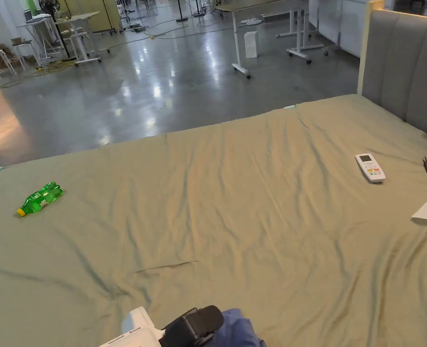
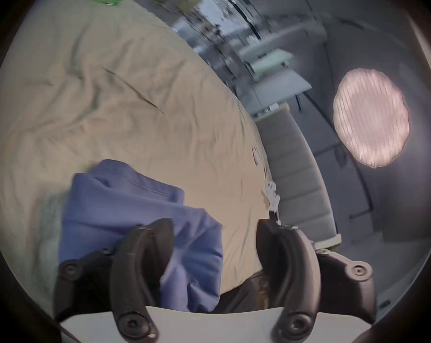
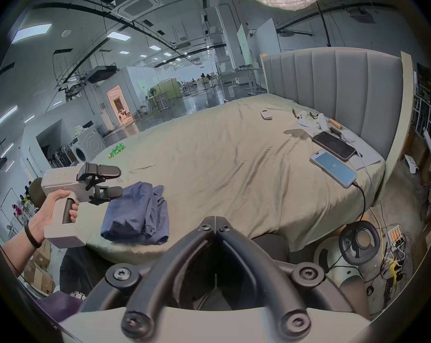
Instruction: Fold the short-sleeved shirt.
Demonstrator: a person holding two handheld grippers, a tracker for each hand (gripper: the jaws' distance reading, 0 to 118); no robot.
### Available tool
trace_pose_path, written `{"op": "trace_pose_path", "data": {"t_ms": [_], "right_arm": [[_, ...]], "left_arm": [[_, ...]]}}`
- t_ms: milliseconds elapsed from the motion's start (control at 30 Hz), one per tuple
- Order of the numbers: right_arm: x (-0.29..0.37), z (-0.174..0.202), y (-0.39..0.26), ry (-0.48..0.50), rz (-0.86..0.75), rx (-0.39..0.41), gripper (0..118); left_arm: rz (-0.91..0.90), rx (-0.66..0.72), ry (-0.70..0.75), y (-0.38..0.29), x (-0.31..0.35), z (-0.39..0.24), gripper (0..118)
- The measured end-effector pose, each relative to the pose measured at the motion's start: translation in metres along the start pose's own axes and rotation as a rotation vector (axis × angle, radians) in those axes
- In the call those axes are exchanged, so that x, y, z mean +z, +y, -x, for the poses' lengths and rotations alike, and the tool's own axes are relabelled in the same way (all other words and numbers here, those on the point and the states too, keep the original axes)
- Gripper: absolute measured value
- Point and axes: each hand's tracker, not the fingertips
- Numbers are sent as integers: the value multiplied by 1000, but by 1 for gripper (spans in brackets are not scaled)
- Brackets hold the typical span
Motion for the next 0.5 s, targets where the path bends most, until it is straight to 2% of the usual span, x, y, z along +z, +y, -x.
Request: {"op": "trace_pose_path", "data": {"t_ms": [33, 67, 100, 167, 233, 333, 367, 500], "right_arm": [[0, 0, 0, 2, 0, -4, 0], [0, 0, 0, 9, -1, -10, 0], [0, 0, 0, 13, -1, -13, 0], [0, 3, -1, 15, 3, -10, 0], [1, 7, -1, 9, 10, 5, 0], [3, 14, -3, 9, 22, 20, 0], [3, 16, -4, 12, 27, 25, 0], [-8, 25, -10, 47, 74, 30, 0]], "left_arm": [[26, -3, 1, -2, -4, 5, 45], [55, 3, 16, -8, -13, 8, 13], [85, 13, 47, -13, -21, 19, 3], [181, 18, -18, -30, -43, 26, 3], [249, 27, -6, -56, -65, 15, 3], [234, -37, 135, -79, -90, 24, 0], [219, -10, 76, -76, -91, 26, 0], [252, -40, 93, -60, -86, 15, 0]]}}
